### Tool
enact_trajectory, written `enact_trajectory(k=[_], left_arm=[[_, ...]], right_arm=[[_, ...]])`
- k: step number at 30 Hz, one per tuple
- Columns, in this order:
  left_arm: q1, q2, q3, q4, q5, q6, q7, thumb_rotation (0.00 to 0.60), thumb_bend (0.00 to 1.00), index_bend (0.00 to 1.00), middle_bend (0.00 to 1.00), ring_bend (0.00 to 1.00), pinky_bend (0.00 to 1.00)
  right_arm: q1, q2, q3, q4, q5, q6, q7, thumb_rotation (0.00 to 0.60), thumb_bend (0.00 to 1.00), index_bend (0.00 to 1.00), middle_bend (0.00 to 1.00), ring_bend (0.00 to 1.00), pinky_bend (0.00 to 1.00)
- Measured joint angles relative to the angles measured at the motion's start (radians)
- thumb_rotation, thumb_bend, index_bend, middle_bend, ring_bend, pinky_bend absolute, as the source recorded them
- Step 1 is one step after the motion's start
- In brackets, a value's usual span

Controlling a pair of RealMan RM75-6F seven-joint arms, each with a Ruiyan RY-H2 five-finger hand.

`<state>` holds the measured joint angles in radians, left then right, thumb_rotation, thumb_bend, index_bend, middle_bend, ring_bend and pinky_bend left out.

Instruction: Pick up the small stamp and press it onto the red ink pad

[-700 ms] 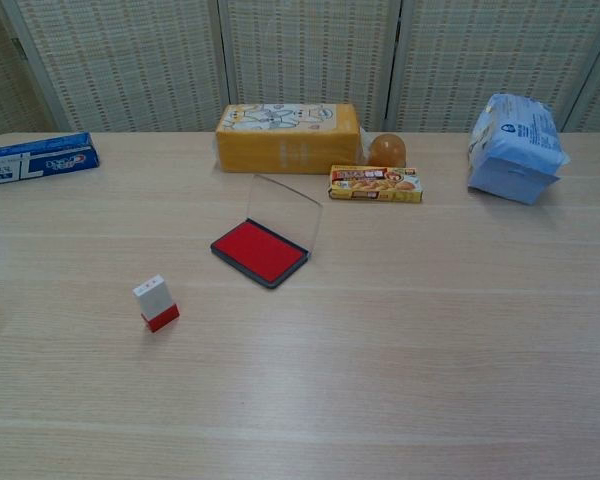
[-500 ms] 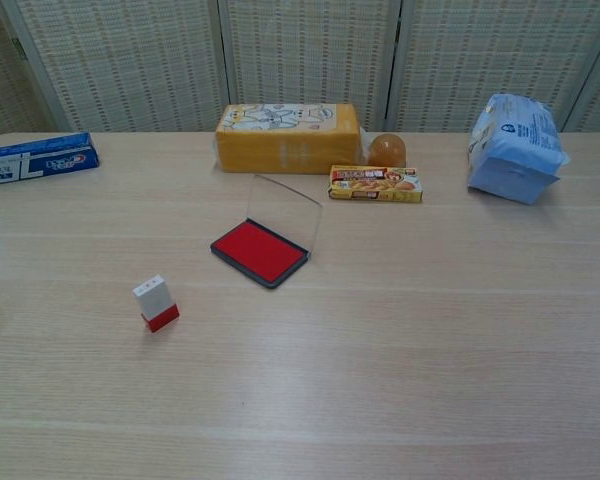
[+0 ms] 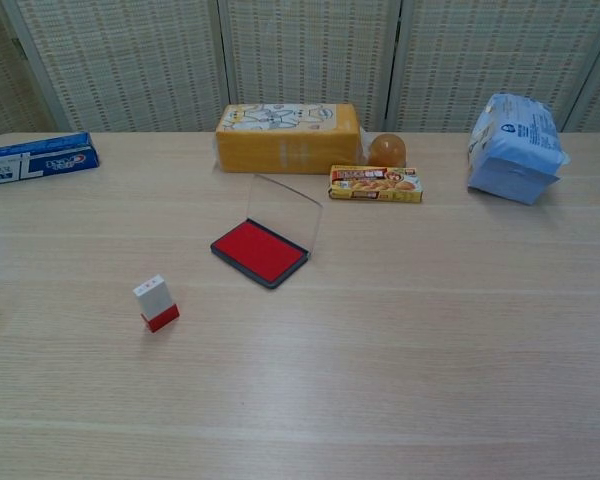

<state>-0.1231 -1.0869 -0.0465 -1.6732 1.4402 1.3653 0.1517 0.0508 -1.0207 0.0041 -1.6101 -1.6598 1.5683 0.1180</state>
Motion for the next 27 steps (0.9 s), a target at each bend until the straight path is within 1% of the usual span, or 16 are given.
enact_trajectory(k=[1,2,3,5,7,11,17,23,27], left_arm=[[-0.015,0.002,-0.003,0.01,0.005,-0.017,-0.015,0.6,0.29,0.02,0.81,0.59,0.35],[-0.035,0.005,-0.008,0.022,0.01,-0.042,-0.03,0.6,0.29,0.06,0.9,0.69,0.39],[-0.052,0.006,-0.013,0.031,0.013,-0.06,-0.038,0.6,0.29,0.1,0.95,0.75,0.43],[-0.094,0.008,-0.025,0.054,0.022,-0.099,-0.058,0.6,0.29,0.16,0.99,0.83,0.5],[-0.129,0.006,-0.035,0.079,0.035,-0.128,-0.081,0.6,0.29,0.19,1.0,0.87,0.56],[-0.193,-0.005,-0.039,0.124,0.094,-0.177,-0.171,0.6,0.29,0.23,1.0,0.89,0.56],[-0.31,-0.04,-0.027,0.213,0.213,-0.247,-0.29,0.6,0.29,0.26,1.0,0.89,0.56],[-0.372,-0.094,0.007,0.286,0.271,-0.276,-0.349,0.6,0.29,0.25,1.0,0.89,0.56],[-0.386,-0.108,0.023,0.293,0.275,-0.284,-0.355,0.6,0.29,0.28,1.0,0.89,0.56]], right_arm=[[-0.001,0.0,-0.001,0.0,-0.002,0.002,0.001,0.6,0.18,0.0,0.0,0.0,0.0],[-0.002,0.001,-0.001,0.0,-0.002,0.004,0.003,0.6,0.18,0.0,0.0,0.0,0.0],[-0.003,0.001,-0.001,0.001,-0.002,0.006,0.006,0.6,0.18,0.0,0.0,0.0,0.0],[-0.003,0.003,0.0,0.003,0.0,0.007,0.012,0.6,0.18,0.0,0.0,0.0,0.0],[-0.003,0.006,0.001,0.005,0.004,0.005,0.02,0.6,0.19,0.0,0.0,0.0,0.0],[-0.005,0.008,0.001,0.006,0.002,0.008,0.021,0.6,0.22,0.0,0.0,0.0,0.0],[-0.009,0.003,0.0,0.008,-0.008,0.02,0.016,0.6,0.22,0.0,0.0,0.0,0.0],[-0.018,0.003,0.0,0.006,-0.01,0.038,0.016,0.6,0.22,0.0,0.0,0.0,0.0],[-0.028,0.005,0.004,0.008,-0.01,0.064,0.03,0.6,0.22,0.0,0.0,0.0,0.0]])
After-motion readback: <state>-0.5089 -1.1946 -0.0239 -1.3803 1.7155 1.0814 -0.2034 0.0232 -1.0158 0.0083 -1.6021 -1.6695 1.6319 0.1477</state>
